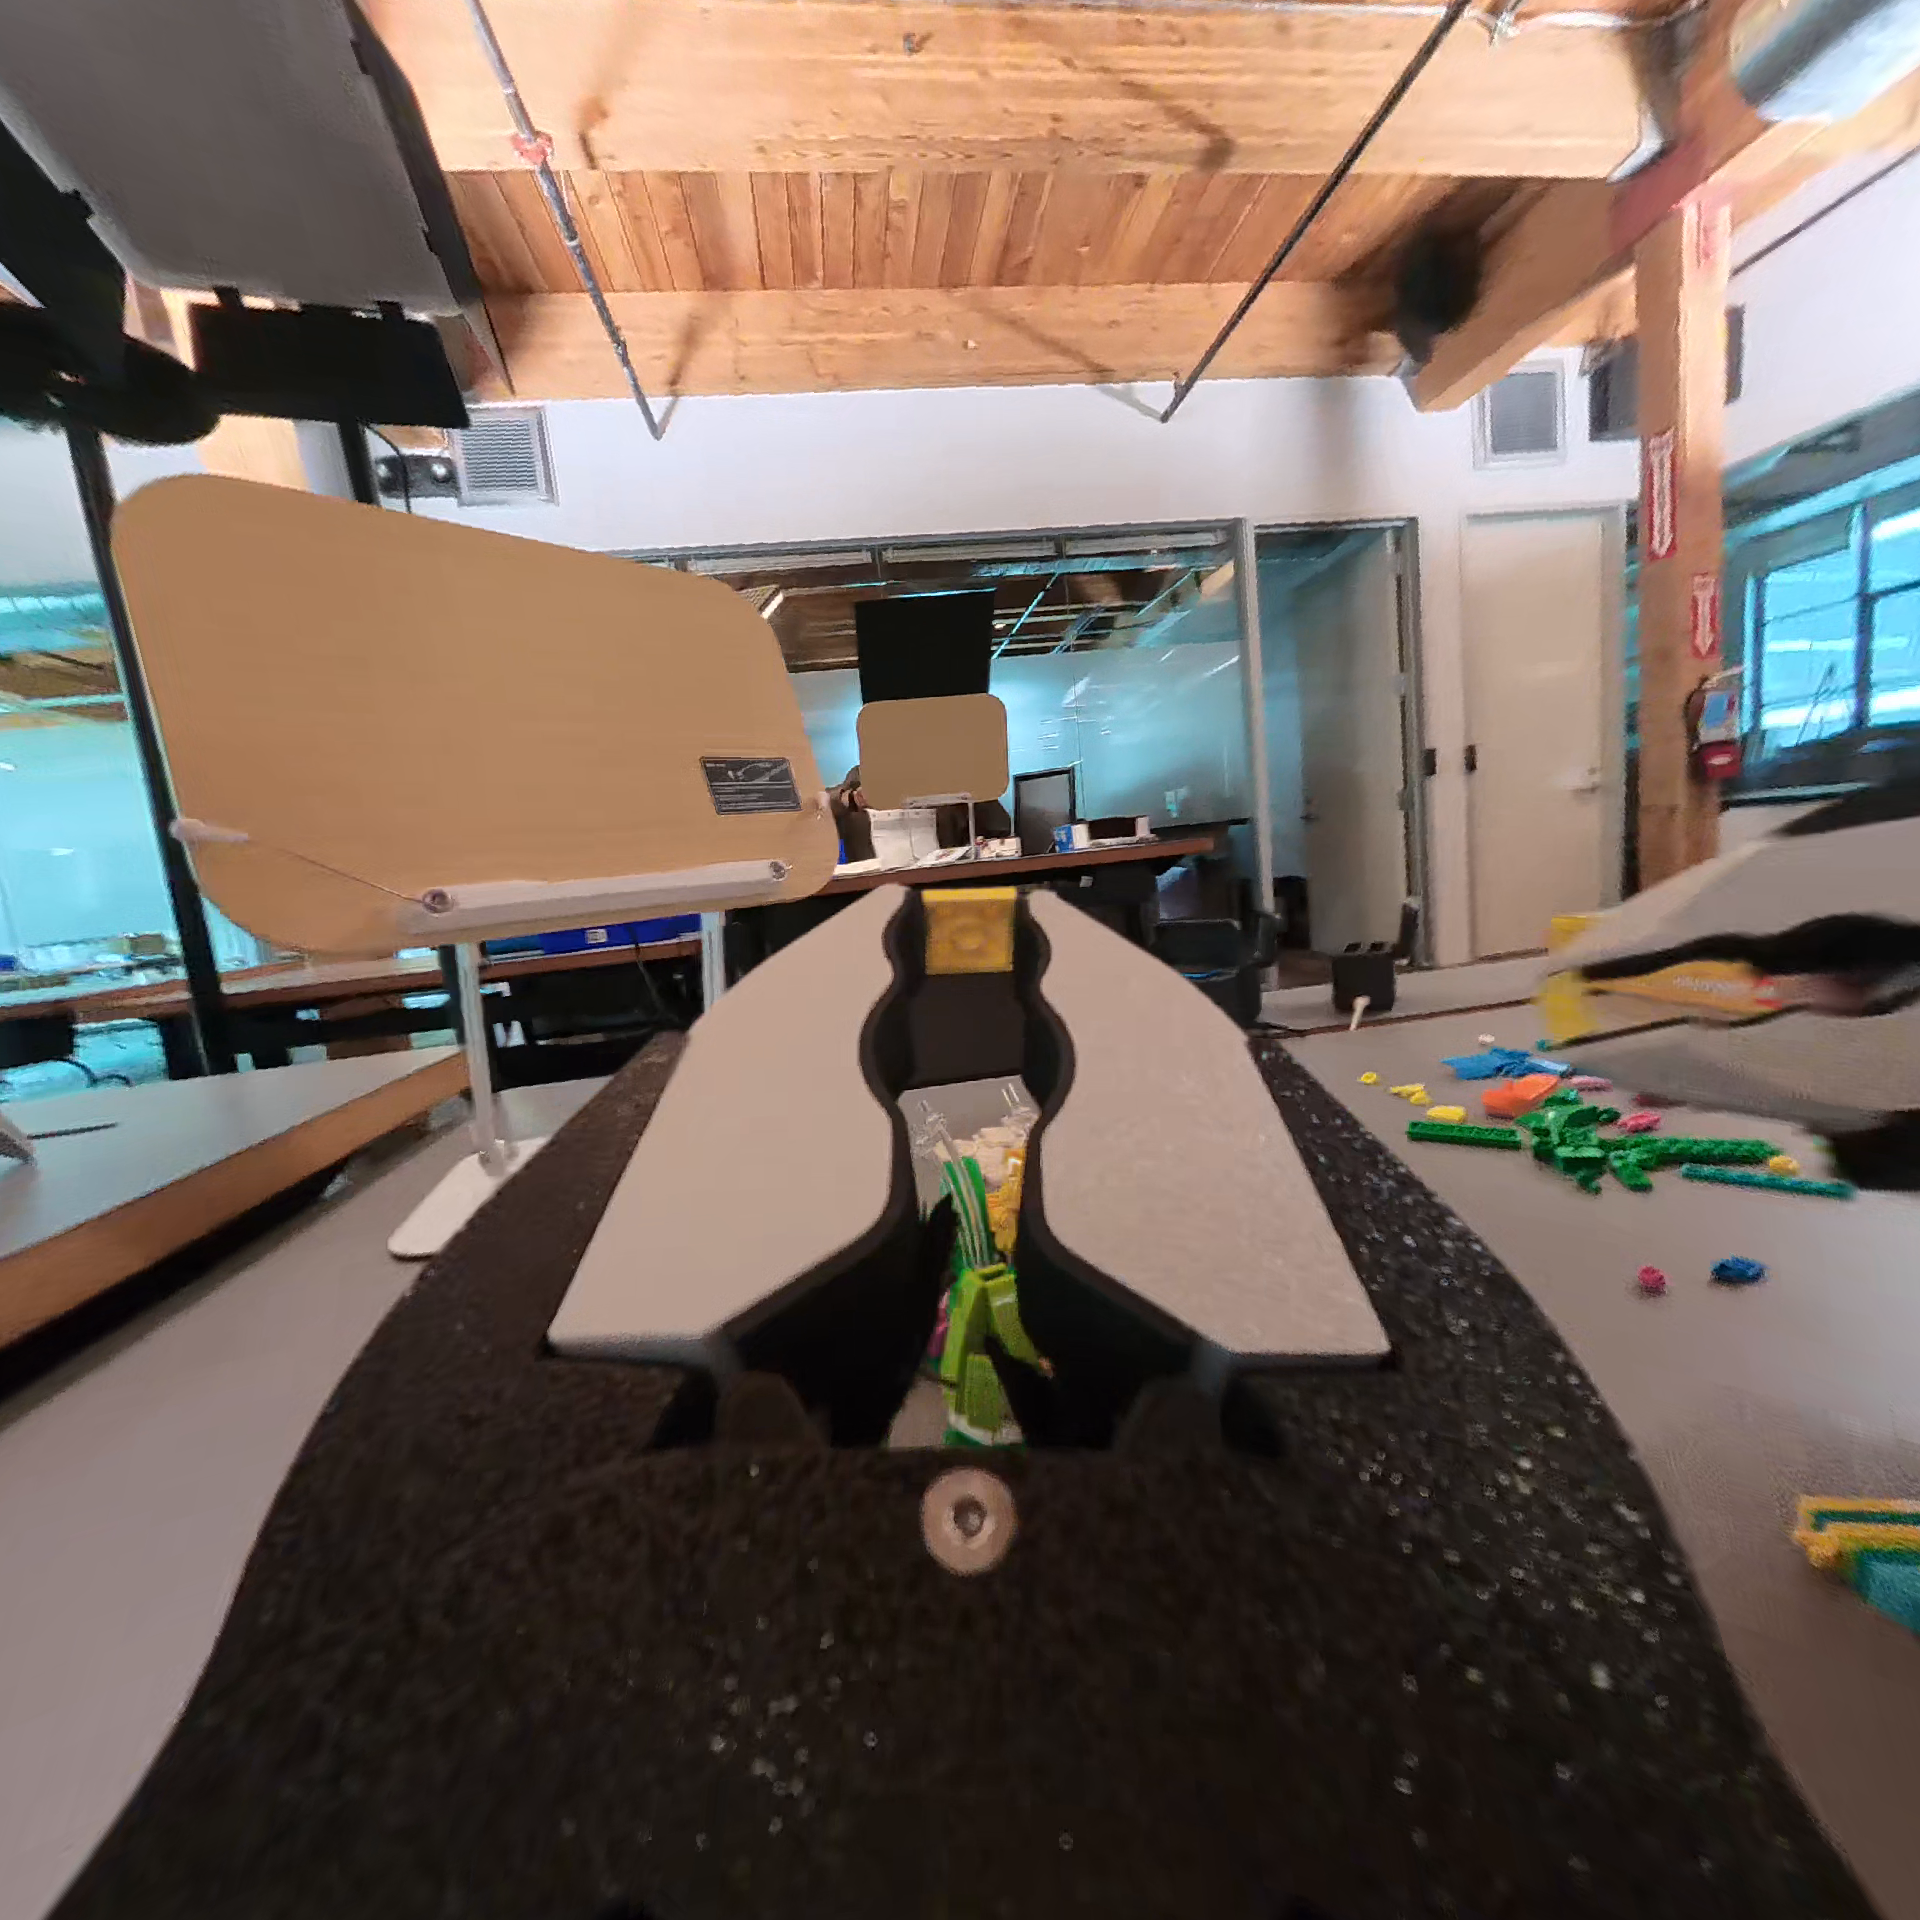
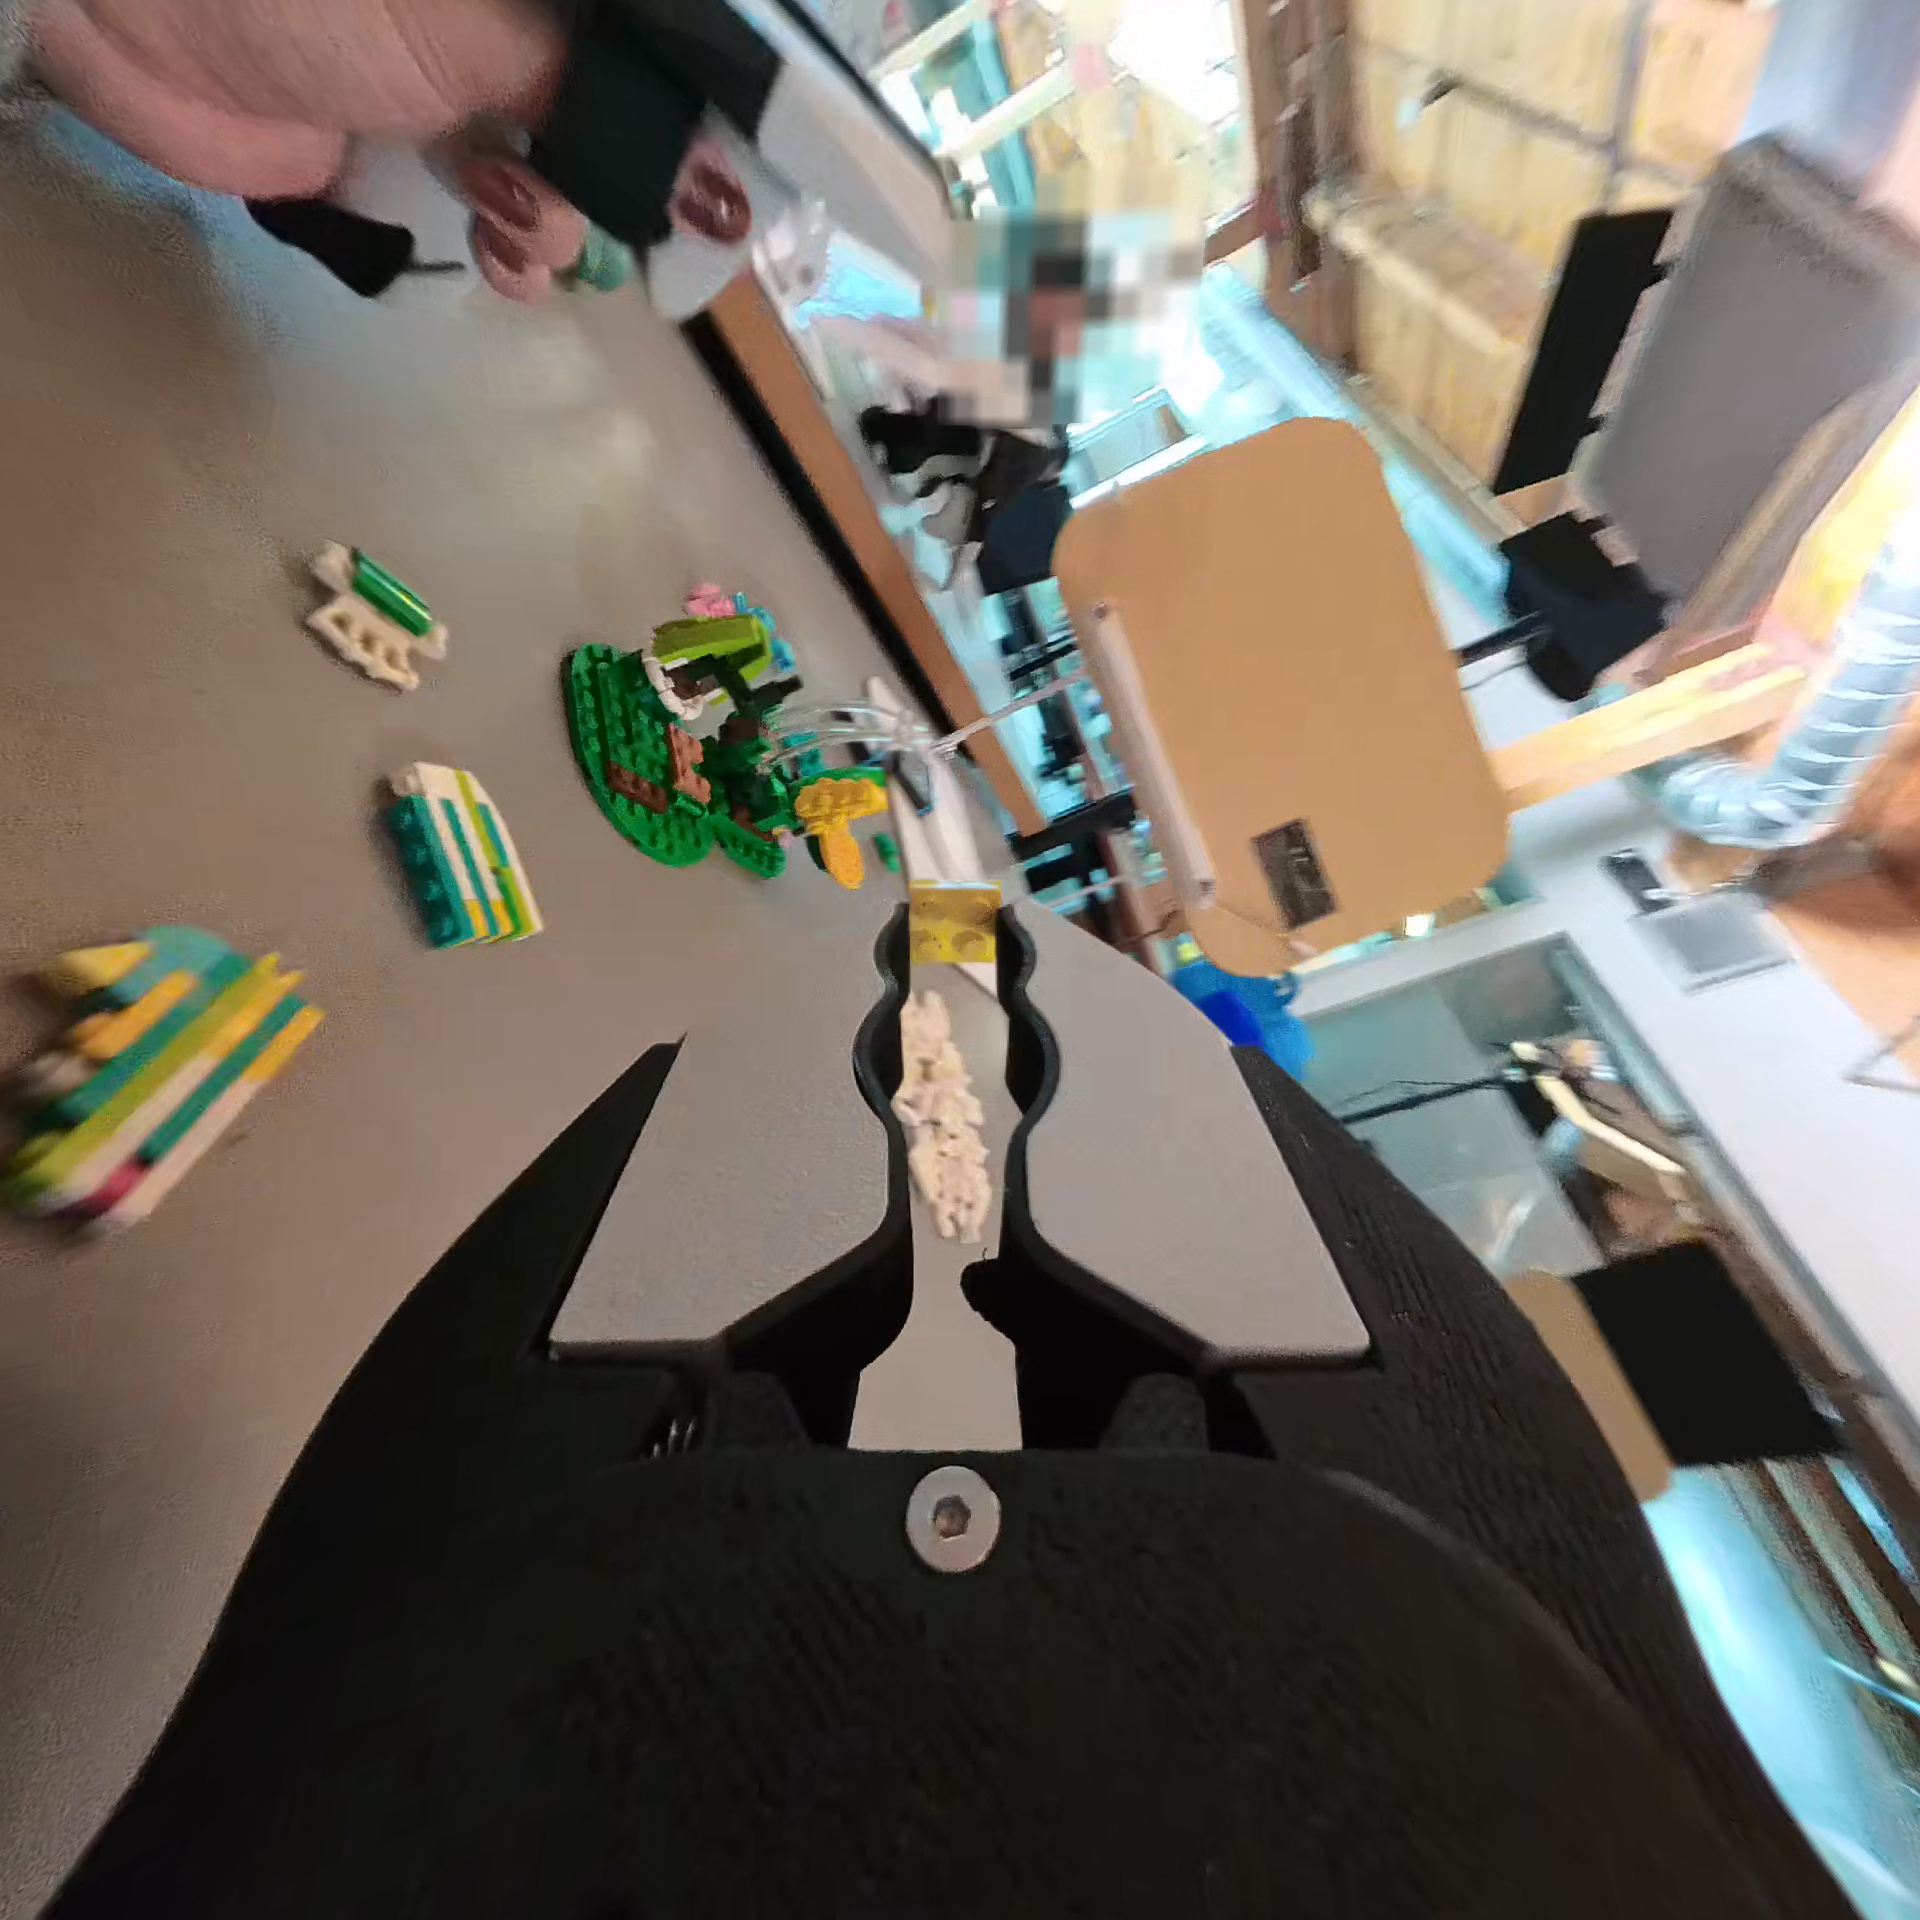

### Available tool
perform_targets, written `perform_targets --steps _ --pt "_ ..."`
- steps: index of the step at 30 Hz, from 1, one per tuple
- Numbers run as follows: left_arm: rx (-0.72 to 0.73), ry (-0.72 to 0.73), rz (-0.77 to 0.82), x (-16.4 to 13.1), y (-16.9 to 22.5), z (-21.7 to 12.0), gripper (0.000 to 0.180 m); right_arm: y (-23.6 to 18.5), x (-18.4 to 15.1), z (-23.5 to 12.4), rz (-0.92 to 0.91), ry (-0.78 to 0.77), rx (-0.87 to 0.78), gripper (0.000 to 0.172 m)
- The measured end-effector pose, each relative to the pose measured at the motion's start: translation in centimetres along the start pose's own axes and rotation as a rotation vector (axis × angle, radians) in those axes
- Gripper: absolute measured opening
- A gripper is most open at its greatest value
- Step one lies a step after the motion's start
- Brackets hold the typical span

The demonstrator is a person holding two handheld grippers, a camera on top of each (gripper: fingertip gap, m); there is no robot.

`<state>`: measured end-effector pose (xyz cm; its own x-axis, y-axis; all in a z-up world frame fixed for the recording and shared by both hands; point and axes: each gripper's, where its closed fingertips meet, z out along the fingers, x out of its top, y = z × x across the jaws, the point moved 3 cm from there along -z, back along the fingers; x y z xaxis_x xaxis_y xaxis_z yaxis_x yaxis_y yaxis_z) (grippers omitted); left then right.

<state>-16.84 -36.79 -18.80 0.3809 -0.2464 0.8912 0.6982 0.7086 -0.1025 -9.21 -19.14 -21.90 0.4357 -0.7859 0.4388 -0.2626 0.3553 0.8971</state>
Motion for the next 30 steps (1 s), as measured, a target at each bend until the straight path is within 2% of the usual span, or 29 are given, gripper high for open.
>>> perform_targets --steps 5,10,13,17,20,24,27,29,30 --pt "0.017 0.01 -0.111 -0.2 -0.9 -0.3 0.016 -0.6 -4.4 7.0 0.042 -0.182 0.347 0.014" --pt "0.016 0.008 -0.12 -0.3 -1.0 -0.1 0.016 -1.2 -8.7 11.8 0.15 -0.385 0.647 0.014" --pt "0.0 -0.006 -0.139 -0.5 -0.8 0.0 0.016 -1.4 -9.7 13.6 0.223 -0.49 0.786 0.014" --pt "-0.011 -0.015 -0.173 -0.8 -0.9 0.1 0.016 -2.5 -10.2 14.1 0.282 -0.593 0.939 0.015" --pt "-0.015 -0.023 -0.193 -1.0 -0.9 0.2 0.016 -3.0 -10.5 14.3 0.28 -0.623 0.949 0.029" --pt "-0.048 -0.037 -0.183 -1.1 -0.4 0.4 0.016 -1.2 -9.2 13.4 0.322 -0.559 0.87 0.033" --pt "-0.104 -0.059 -0.052 -1.1 0.9 0.6 0.016 1.1 -2.9 11.9 0.663 -0.273 0.888 0.029" --pt "-0.11 -0.052 0.077 -0.9 1.8 0.7 0.016 2.7 2.1 10.7 0.948 -0.054 0.949 0.026" --pt "-0.117 -0.038 0.137 -0.7 2.4 0.6 0.016 3.4 4.1 10.1 1.091 0.004 1.002 0.027"
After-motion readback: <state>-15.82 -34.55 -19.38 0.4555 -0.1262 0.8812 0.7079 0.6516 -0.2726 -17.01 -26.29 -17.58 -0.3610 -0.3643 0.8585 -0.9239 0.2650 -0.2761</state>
